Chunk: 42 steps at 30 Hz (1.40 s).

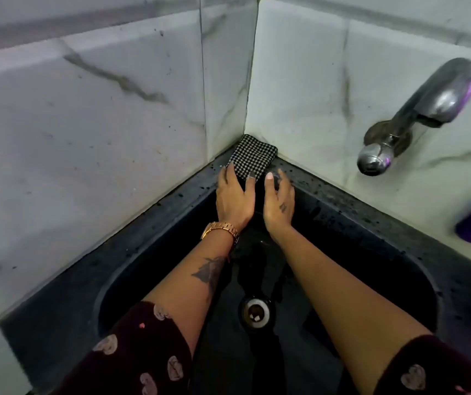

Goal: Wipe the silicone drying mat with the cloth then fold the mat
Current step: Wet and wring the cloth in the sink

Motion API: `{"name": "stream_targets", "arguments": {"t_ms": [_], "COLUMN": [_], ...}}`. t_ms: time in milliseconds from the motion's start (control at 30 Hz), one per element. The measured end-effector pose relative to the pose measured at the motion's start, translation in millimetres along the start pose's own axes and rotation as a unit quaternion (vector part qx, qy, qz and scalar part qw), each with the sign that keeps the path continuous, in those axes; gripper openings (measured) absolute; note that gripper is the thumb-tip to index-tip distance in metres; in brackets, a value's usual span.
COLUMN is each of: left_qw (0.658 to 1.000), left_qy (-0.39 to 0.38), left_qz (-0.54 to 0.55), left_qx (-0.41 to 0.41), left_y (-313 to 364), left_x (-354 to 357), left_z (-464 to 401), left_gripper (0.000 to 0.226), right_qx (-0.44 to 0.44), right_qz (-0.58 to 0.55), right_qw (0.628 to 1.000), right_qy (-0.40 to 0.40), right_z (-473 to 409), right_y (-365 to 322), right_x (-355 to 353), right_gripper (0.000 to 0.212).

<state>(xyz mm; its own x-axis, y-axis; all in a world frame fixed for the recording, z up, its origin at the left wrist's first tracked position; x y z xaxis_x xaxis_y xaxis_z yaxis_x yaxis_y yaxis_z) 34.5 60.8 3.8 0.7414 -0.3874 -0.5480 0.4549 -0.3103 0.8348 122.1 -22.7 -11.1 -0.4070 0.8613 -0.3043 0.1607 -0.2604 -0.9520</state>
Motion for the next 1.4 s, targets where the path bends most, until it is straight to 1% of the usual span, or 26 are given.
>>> {"name": "stream_targets", "arguments": {"t_ms": [67,167,300,367,433,500,600,733,867,933,1033,1067,1100,1133,1200,1300,1400], "left_qw": [1.0,1.0,0.999,0.998,0.996,0.992,0.983,0.952,0.93,0.925,0.92,0.915,0.907,0.895,0.871,0.864,0.856], "left_qy": [0.009,0.012,0.016,0.023,0.036,0.045,0.042,0.034,0.032,0.013,-0.032,-0.053,-0.076,-0.099,-0.139,-0.178,-0.218], "left_qz": [0.004,0.008,-0.005,-0.007,0.012,0.05,0.13,0.266,0.319,0.328,0.338,0.35,0.369,0.392,0.426,0.423,0.416], "left_qx": [-0.01,-0.024,-0.038,-0.055,-0.077,-0.103,-0.119,-0.148,-0.177,-0.19,-0.197,-0.192,-0.186,-0.187,-0.2,-0.207,-0.216], "left_y": [-2.5,-9.6,-15.2,-16.0,-16.7,-19.2,-17.3,-15.7,-15.3,-10.4,0.3,5.2,10.2,14.1,20.6,24.5,37.8], "left_x": [5.4,14.0,23.8,26.0,25.9,24.6,23.9,23.7,17.3,11.9,5.0,3.4,2.2,1.4,-0.1,-0.5,5.9], "left_z": [-16.1,-38.5,-60.5,-66.6,-69.4,-68.7,-54.0,-22.9,16.3,39.1,71.7,84.3,97.6,109.4,137.4,174.2,213.8], "left_gripper": [0.061,0.062,0.063,0.057,0.047,0.04,0.037,0.035,0.028,0.025,0.03,0.026,0.018,0.015,0.014,0.013,0.011], "right_qx": [0.015,0.06,0.089,0.12,0.134,0.119,0.095,0.088,0.072,0.055,0.037,0.035,0.032,0.03,0.029,0.039,0.046], "right_qz": [-0.007,-0.04,-0.069,-0.118,-0.167,-0.17,-0.174,-0.183,-0.199,-0.194,-0.186,-0.184,-0.188,-0.197,-0.213,-0.216,-0.243], "right_qw": [1.0,0.997,0.993,0.985,0.977,0.978,0.98,0.979,0.977,0.979,0.982,0.982,0.981,0.98,0.976,0.975,0.968], "right_qy": [0.004,-0.011,-0.033,-0.027,-0.007,0.005,0.003,-0.005,-0.014,-0.015,-0.022,-0.021,-0.021,-0.023,-0.032,-0.033,-0.028], "right_z": [-16.4,-35.9,-54.2,-58.0,-58.5,-58.3,-48.8,-24.2,14.0,35.9,68.0,79.7,92.1,102.4,126.5,159.9,195.2], "right_y": [6.0,19.4,26.4,28.2,26.5,23.6,21.5,24.1,20.0,13.6,6.6,5.2,2.9,0.3,-4.5,-3.6,-0.7], "right_x": [11.2,31.5,54.5,59.5,56.4,49.1,33.9,12.0,-13.1,-30.5,-56.1,-66.1,-76.6,-85.3,-107.1,-140.7,-177.7], "right_gripper": [0.053,0.052,0.051,0.051,0.049,0.046,0.043,0.042,0.041,0.039,0.038,0.038,0.038,0.038,0.04,0.042,0.038]}}
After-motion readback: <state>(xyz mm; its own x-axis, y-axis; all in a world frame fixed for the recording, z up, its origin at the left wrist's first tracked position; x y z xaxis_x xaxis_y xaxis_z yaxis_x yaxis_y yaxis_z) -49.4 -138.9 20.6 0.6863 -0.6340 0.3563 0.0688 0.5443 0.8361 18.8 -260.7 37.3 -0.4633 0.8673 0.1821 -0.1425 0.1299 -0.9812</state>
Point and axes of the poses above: each hand's wrist, its own z-axis away from the middle knuckle, its own x-axis out of the palm, y = z × x, the point moved 7 cm from there along -z, towards the middle knuckle, and after that the axes turned 2 degrees about -z, right-handed, at the moved point
